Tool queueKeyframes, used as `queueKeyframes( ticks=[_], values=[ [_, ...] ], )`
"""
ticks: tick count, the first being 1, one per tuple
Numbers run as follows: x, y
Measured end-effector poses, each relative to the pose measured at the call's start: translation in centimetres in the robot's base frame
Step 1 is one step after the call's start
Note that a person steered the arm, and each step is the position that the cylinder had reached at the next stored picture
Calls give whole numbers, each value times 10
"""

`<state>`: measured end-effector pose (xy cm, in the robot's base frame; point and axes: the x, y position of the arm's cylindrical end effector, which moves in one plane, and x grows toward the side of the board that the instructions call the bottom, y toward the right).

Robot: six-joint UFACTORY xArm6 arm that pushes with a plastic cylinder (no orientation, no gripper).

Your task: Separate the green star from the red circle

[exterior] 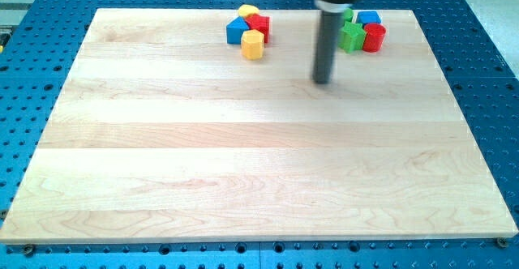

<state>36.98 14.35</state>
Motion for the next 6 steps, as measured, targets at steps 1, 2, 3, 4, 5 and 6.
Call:
queueKeyframes(
  ticks=[1, 2, 3, 4, 5, 6],
  values=[
    [-21, 95],
    [-77, 134],
    [-115, 92],
    [-107, 18],
    [-73, 2],
    [-58, 0]
  ],
)
